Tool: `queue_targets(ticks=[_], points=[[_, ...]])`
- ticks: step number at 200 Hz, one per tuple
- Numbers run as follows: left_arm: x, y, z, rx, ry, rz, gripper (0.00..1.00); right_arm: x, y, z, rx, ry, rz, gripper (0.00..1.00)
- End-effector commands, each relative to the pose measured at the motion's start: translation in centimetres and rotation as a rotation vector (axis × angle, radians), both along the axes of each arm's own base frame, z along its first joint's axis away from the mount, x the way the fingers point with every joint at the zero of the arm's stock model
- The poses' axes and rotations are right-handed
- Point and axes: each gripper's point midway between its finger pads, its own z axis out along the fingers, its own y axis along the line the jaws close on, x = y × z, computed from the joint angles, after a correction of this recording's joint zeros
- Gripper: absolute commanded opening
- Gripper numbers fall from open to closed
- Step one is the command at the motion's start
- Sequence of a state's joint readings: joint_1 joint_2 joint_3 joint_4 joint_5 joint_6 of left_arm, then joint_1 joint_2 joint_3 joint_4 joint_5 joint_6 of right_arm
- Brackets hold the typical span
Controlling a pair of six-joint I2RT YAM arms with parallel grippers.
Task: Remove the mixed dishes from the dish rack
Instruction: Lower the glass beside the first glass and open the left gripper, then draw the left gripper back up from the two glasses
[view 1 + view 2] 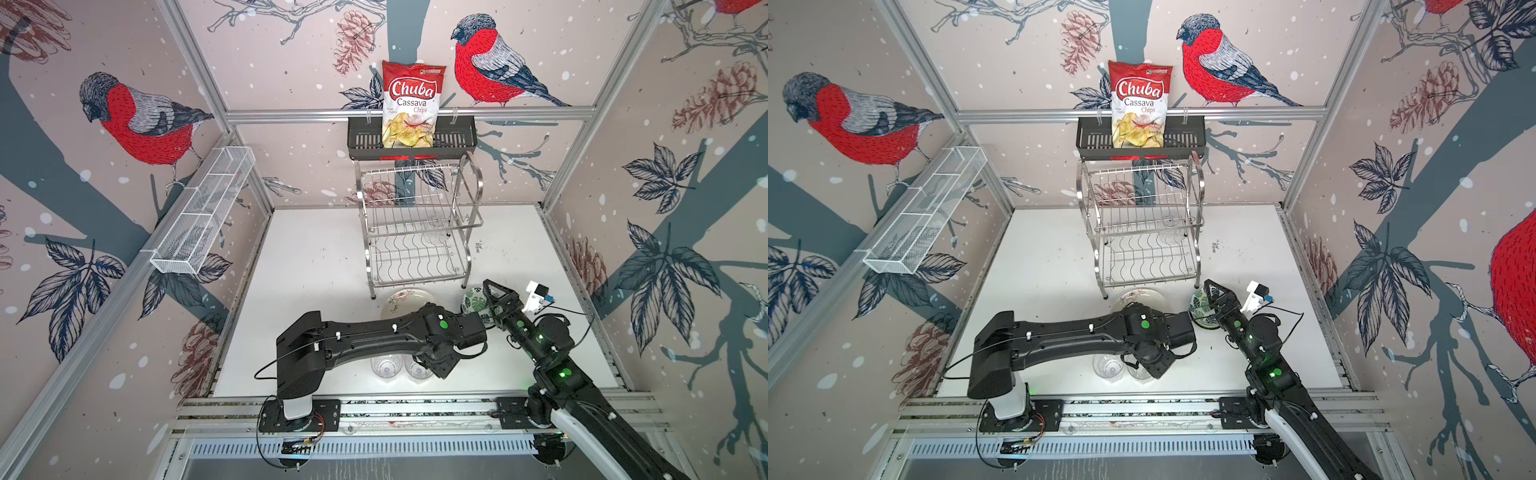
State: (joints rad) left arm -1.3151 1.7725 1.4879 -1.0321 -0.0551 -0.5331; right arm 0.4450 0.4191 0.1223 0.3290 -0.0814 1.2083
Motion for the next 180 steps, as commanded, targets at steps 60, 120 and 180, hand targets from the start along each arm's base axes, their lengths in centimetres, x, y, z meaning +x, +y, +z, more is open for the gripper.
queue_targets(ticks=[60, 120, 180], points=[[5.7, 4.5, 7.3, -0.139, -0.238, 0.272, 0.42, -0.4, 0.5, 0.7, 0.018, -0.003, 0.03, 0.99], [8.6, 9.6, 8.3, -0.208, -0.266, 0.466, 0.43, -0.4, 0.7, 0.8, 0.002, -0.004, 0.041, 0.99], [11.7, 13.2, 8.8, -0.28, -0.295, 0.607, 0.47, -0.4, 1.7, 0.1, -0.04, 0.007, 0.07, 0.99]])
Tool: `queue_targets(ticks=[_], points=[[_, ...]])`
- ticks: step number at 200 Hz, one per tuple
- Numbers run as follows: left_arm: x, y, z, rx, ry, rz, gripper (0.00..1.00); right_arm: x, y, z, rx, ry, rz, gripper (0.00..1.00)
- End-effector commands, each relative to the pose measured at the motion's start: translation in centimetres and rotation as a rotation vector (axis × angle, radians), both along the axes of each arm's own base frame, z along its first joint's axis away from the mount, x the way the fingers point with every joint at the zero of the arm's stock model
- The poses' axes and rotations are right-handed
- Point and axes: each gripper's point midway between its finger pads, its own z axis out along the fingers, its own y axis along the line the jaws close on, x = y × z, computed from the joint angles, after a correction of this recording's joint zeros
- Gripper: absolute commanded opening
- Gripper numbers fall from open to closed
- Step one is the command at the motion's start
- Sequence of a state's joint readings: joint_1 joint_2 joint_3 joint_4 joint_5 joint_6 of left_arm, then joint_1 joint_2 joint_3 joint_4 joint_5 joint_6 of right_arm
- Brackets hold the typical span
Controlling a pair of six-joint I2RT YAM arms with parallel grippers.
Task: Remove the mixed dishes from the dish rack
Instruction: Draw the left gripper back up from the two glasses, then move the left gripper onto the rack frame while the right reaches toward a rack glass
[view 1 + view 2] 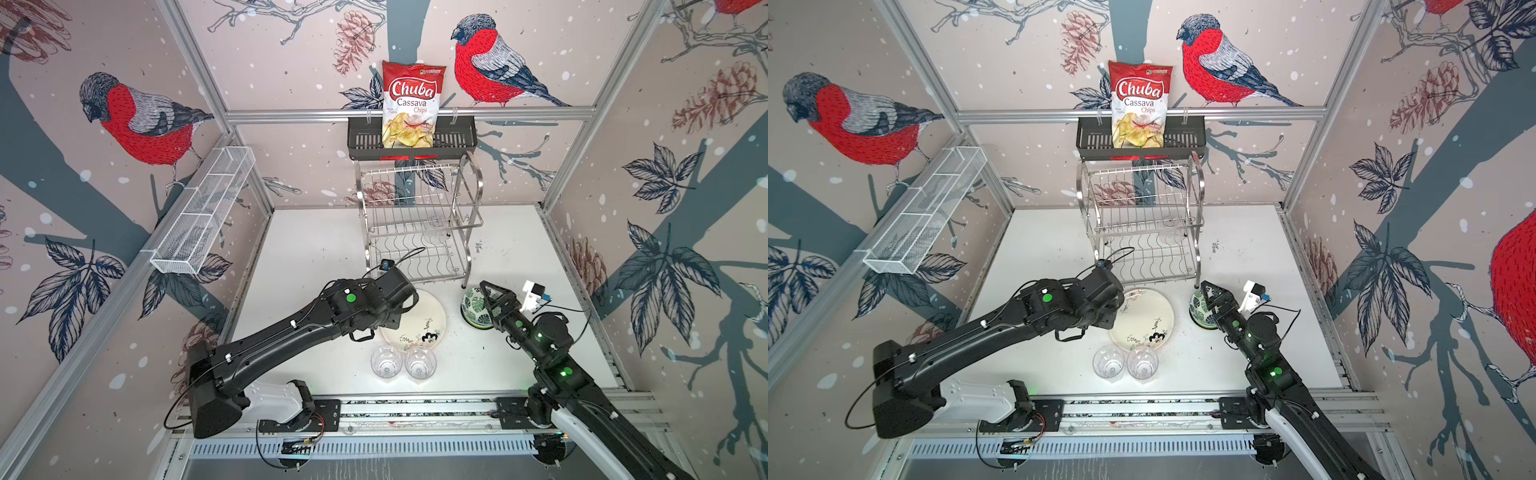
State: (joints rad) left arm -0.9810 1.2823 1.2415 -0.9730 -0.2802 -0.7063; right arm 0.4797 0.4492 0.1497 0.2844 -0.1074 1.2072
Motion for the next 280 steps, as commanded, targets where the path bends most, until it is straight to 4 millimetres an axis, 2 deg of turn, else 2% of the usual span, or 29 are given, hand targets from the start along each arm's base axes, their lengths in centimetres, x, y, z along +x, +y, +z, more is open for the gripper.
queue_targets(ticks=[1, 40, 67, 93, 128, 161, 196, 236, 280], points=[[1.2, 0.4, 0.3, -0.045, -0.016, 0.039, 0.47, 0.1, 0.4, 0.6, -0.019, -0.036, 0.011, 0.99], [1.9, 0.5, -0.4, -0.051, 0.006, 0.047, 0.47, 0.5, 1.0, 0.4, -0.044, -0.038, 0.016, 0.99], [2.9, 1.0, -0.2, -0.035, -0.014, 0.066, 0.48, 0.8, 1.3, 0.5, -0.055, -0.044, 0.02, 0.99], [4.5, 2.0, 0.5, -0.04, -0.05, 0.115, 0.54, 1.2, 1.6, 1.1, -0.099, -0.061, 0.024, 0.99], [7.4, 3.6, 0.6, -0.086, -0.095, 0.19, 0.55, 2.1, 2.5, 2.0, -0.162, -0.083, 0.028, 0.99], [10.0, 4.3, -1.6, -0.147, -0.092, 0.248, 0.55, 3.1, 4.1, 3.0, -0.238, -0.11, 0.052, 0.99], [12.8, 4.2, -4.0, -0.148, -0.057, 0.268, 0.52, 4.6, 7.0, 3.6, -0.374, -0.15, 0.092, 0.99], [15.5, 2.9, -5.9, -0.121, -0.057, 0.267, 0.5, 8.1, 9.7, 1.1, -0.656, -0.126, 0.095, 0.99], [16.6, 2.7, -7.8, -0.117, -0.051, 0.296, 0.37, 11.4, 10.9, -0.9, -0.767, -0.145, 0.074, 0.95]])
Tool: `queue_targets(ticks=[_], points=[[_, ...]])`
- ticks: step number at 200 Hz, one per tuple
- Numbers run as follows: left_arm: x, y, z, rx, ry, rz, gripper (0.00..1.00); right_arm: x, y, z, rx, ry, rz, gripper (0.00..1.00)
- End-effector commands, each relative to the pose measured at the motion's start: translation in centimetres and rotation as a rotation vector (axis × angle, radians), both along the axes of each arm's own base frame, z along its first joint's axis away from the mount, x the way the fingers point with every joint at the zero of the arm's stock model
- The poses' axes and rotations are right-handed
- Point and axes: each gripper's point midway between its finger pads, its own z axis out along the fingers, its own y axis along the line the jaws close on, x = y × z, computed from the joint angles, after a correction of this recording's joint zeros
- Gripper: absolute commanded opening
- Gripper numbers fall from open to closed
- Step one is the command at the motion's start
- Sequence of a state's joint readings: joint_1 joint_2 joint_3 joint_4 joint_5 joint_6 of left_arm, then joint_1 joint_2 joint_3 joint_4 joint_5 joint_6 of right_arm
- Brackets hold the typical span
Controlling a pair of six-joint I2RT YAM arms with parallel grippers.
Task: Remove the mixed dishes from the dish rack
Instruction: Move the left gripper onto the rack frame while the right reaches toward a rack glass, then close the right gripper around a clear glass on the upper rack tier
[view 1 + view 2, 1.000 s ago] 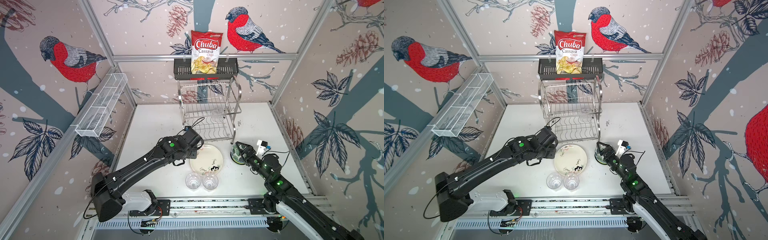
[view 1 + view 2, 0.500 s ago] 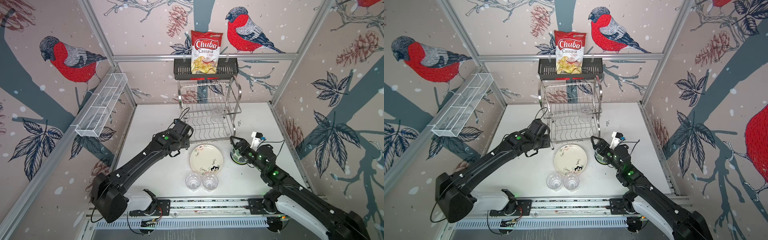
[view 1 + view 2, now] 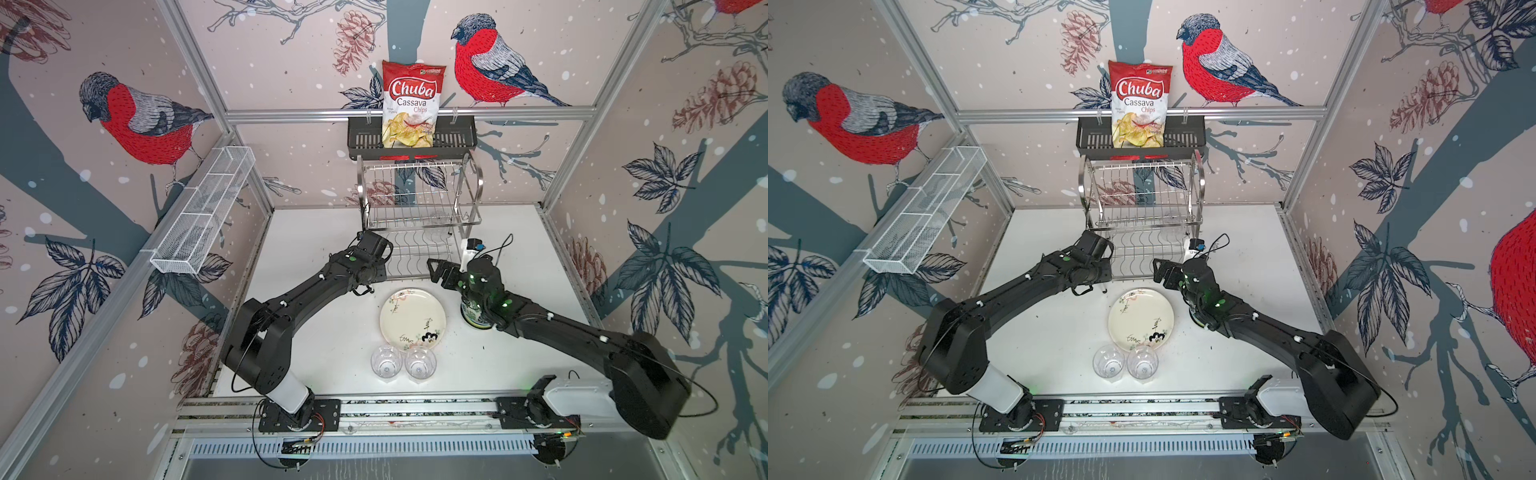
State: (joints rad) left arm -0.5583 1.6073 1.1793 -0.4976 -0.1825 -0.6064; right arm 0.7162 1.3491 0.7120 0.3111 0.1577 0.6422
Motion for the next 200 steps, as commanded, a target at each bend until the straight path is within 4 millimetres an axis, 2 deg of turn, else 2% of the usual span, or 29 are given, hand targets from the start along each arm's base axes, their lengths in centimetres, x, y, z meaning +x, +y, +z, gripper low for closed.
queue_targets(ticks=[1, 26, 61, 85, 116, 152, 200], points=[[1.2, -0.8, 0.2, -0.04, -0.037, 0.007, 0.37, 2.0, -0.1, 0.4, -0.076, -0.076, -0.023, 0.95], [1.3, -0.6, 0.2, -0.025, -0.035, 0.01, 0.34, 3.9, 0.2, -0.6, -0.099, -0.066, -0.027, 0.94], [1.4, -0.4, 0.9, -0.024, -0.058, 0.017, 0.1, 6.5, 0.0, -1.4, -0.129, -0.076, -0.06, 0.94], [1.3, -0.3, 1.0, -0.016, -0.055, 0.012, 0.0, 8.5, -0.8, -2.3, -0.207, -0.091, -0.113, 0.94], [1.1, 0.1, 0.9, 0.003, -0.053, 0.013, 0.0, 10.8, -1.2, -3.0, -0.301, -0.133, -0.166, 0.95], [1.0, 0.3, 1.0, 0.012, -0.06, 0.008, 0.0, 13.8, -0.8, -3.6, -0.386, -0.154, -0.203, 0.96], [0.7, 0.5, 0.8, 0.028, -0.061, -0.01, 0.0, 17.7, -0.4, -5.4, -0.46, -0.132, -0.229, 0.96]])
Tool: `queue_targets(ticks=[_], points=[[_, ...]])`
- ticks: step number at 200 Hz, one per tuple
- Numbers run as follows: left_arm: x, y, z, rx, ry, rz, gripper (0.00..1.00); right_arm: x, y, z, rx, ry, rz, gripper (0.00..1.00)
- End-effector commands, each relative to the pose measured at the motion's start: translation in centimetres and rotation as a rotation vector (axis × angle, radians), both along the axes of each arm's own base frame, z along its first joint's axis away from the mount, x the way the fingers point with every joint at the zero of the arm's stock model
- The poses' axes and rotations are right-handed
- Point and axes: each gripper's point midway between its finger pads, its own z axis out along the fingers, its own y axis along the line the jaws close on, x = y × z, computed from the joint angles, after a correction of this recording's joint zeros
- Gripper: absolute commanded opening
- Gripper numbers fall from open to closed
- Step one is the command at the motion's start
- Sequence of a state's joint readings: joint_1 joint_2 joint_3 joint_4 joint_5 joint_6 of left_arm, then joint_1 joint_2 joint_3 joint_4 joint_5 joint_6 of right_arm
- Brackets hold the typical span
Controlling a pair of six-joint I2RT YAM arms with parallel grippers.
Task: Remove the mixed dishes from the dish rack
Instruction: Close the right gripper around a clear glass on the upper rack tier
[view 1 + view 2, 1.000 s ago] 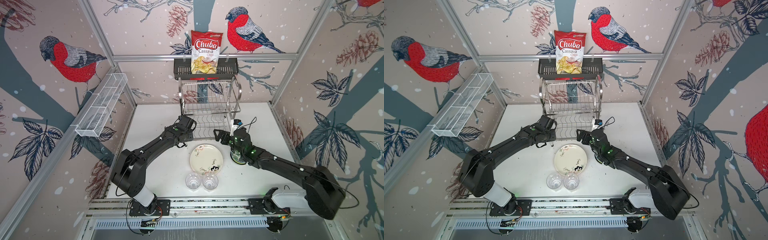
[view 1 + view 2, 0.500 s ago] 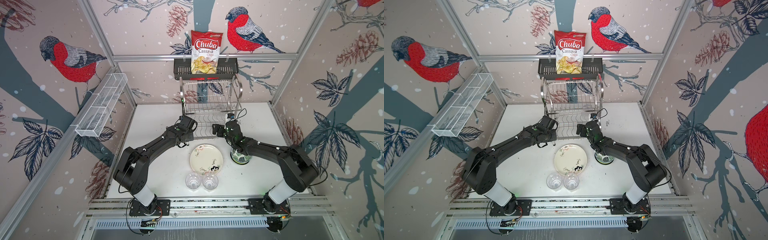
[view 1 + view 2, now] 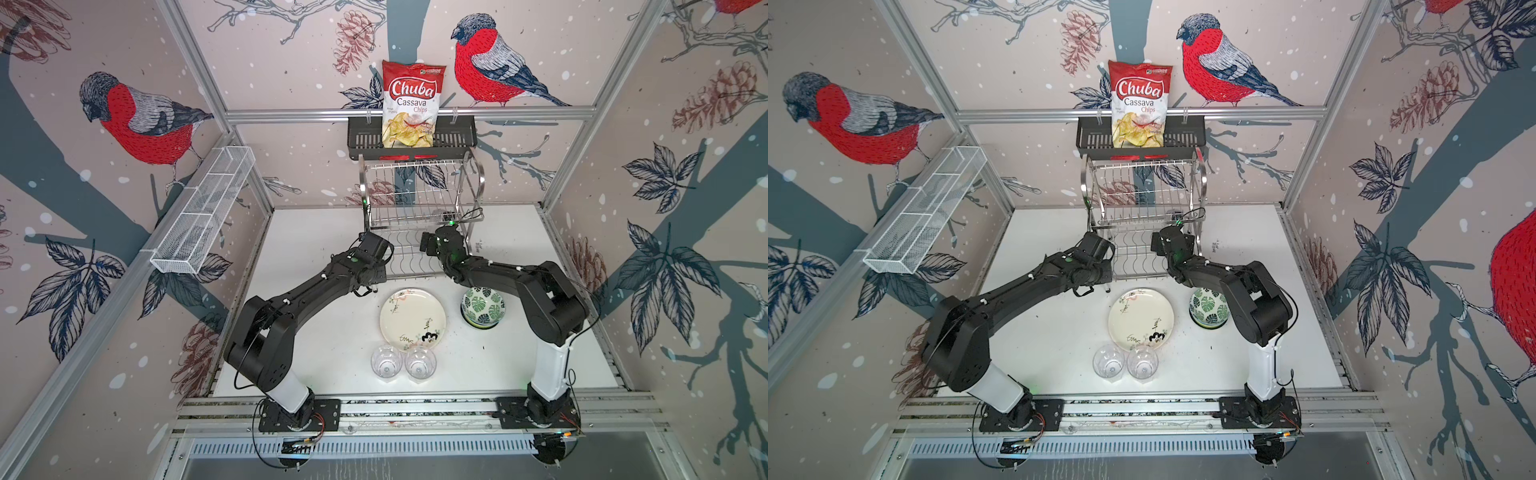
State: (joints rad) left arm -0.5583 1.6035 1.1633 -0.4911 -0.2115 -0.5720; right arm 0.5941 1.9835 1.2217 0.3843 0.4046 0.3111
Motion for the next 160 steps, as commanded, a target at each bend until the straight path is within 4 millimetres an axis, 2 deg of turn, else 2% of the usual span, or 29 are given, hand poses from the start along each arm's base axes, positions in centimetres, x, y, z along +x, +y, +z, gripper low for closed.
queue_targets(ticks=[1, 82, 131, 160], points=[[0.7, 0.0, 1.0, -0.014, -0.049, 0.003, 0.0, 1.5, -0.3, -0.5, -0.062, -0.002, -0.024, 0.96], [0.4, -0.7, 0.6, -0.024, -0.035, -0.053, 0.0, 6.8, 0.2, -2.6, -0.109, 0.037, -0.077, 0.96], [0.5, -1.1, 0.3, -0.023, -0.032, -0.08, 0.0, 8.9, 1.4, -3.7, -0.128, 0.085, -0.063, 0.96], [0.5, -1.1, 0.3, -0.023, -0.033, -0.085, 0.0, 9.9, 1.2, -4.4, -0.15, 0.12, -0.077, 0.96]])
